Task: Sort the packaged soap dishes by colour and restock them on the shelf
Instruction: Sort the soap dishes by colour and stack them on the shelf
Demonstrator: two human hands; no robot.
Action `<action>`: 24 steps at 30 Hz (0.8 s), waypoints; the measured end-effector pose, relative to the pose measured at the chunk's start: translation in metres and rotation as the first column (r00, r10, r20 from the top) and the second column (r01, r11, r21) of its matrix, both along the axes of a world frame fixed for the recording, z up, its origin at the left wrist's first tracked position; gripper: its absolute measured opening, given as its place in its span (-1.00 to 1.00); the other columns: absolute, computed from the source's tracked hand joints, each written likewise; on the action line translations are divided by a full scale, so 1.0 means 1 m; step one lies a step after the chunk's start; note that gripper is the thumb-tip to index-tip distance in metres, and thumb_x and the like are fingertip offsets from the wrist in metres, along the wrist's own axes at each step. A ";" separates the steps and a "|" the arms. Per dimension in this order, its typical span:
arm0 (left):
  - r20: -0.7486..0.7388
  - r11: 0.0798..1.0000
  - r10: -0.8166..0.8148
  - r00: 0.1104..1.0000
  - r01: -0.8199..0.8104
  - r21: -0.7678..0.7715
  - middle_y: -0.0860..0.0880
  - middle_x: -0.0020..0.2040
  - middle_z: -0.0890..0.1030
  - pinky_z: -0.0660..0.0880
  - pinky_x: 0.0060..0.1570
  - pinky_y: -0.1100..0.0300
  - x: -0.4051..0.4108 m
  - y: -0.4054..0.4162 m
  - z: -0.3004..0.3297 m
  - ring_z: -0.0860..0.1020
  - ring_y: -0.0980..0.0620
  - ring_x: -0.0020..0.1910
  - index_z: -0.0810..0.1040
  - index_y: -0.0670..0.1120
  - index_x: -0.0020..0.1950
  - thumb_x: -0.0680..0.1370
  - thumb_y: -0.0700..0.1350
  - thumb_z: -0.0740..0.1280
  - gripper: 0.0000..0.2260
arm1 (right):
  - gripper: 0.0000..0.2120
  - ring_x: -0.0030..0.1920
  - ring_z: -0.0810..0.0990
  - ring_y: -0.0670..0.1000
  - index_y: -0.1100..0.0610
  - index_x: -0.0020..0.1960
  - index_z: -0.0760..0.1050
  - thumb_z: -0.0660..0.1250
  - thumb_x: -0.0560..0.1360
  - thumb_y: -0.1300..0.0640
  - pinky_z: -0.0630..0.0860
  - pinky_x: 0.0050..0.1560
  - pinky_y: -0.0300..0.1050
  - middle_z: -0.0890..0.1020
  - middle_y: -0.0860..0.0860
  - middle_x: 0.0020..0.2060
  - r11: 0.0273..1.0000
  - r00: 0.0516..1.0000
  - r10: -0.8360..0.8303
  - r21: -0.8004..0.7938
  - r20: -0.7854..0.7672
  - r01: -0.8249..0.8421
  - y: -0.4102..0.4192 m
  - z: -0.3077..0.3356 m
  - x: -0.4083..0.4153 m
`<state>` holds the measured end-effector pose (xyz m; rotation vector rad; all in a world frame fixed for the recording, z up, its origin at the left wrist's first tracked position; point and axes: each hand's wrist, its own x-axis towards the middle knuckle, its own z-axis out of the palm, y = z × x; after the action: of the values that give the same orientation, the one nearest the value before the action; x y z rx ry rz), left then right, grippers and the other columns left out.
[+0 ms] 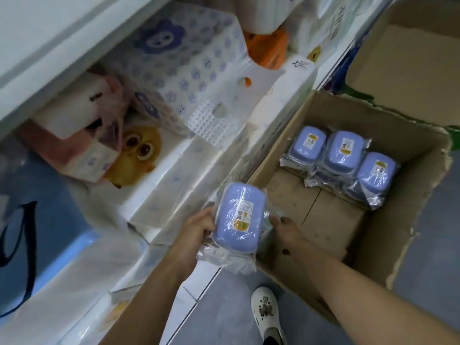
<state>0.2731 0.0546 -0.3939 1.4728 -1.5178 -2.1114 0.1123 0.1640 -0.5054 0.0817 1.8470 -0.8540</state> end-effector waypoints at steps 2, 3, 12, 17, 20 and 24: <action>-0.025 0.999 0.010 1.000 -0.009 0.052 -0.10 -0.24 0.60 0.43 -0.27 0.18 -0.015 0.000 -0.001 0.55 -0.05 -0.23 0.64 -0.11 -0.18 0.22 -0.23 0.25 -0.74 | -0.47 -0.10 0.58 0.09 0.19 0.24 0.47 0.19 0.55 -0.24 0.53 -0.09 -0.02 0.59 0.13 -0.04 0.947 0.948 -0.223 -0.180 0.228 0.266 0.010 0.026 -0.013; -0.043 0.998 0.015 0.999 -0.012 0.064 -0.11 -0.22 0.63 0.47 -0.21 0.15 -0.025 0.001 -0.001 0.58 -0.05 -0.22 0.66 -0.08 -0.15 0.25 -0.24 0.25 -0.74 | -0.34 -0.07 0.61 0.11 0.15 0.28 0.48 0.19 0.46 -0.37 0.54 -0.09 -0.01 0.61 0.13 -0.02 0.907 0.898 -0.202 -0.271 0.391 0.322 0.017 0.039 -0.019; 0.191 0.749 -0.348 0.918 0.395 -0.533 0.02 0.32 0.52 0.40 0.28 0.16 -0.113 0.004 -0.012 0.44 0.04 0.33 0.44 0.03 0.41 0.61 -0.14 0.28 -0.64 | -0.33 0.02 0.68 0.15 0.22 0.35 0.44 0.57 0.31 0.09 0.65 -0.10 -0.01 0.64 0.20 0.13 0.679 0.858 -0.273 -0.544 0.435 0.492 0.029 0.065 -0.073; 0.574 0.358 -0.383 0.723 0.690 -0.630 0.04 0.62 0.02 -0.03 0.48 0.19 -0.122 -0.019 -0.042 -0.01 0.04 0.58 0.13 0.02 0.60 0.61 0.01 0.26 -0.42 | -0.62 0.01 0.67 0.12 0.20 0.34 0.44 0.36 0.54 0.20 0.61 -0.26 -0.10 0.64 0.16 0.16 0.622 0.790 -0.535 -0.493 0.300 0.608 -0.012 0.041 -0.126; 0.573 0.338 -0.425 0.701 0.710 -0.618 0.10 0.62 -0.05 -0.26 0.38 0.44 -0.117 -0.022 -0.054 -0.05 0.13 0.57 0.00 0.02 0.62 0.65 -0.06 0.21 -0.39 | -0.60 -0.05 0.65 0.07 0.10 0.38 0.37 0.32 0.57 0.20 0.61 -0.29 0.01 0.59 0.10 0.20 0.593 0.731 -0.613 -0.436 0.300 0.677 -0.045 0.025 -0.153; 0.530 0.339 -0.464 0.709 0.696 -0.633 0.32 0.48 -0.21 -0.25 0.23 0.64 -0.105 -0.023 -0.058 -0.11 0.39 0.39 -0.10 0.11 0.61 0.63 -0.24 0.18 -0.33 | -0.44 0.04 0.57 0.17 -0.11 0.51 0.13 0.25 0.61 0.16 0.61 -0.09 0.21 0.42 0.08 0.28 0.782 0.845 -0.509 -0.321 0.166 0.534 -0.066 0.011 -0.173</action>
<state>0.1679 0.0312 -0.4517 0.8736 -2.9309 -0.9843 -0.0603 0.0979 -0.4949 0.4074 1.5866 -1.5469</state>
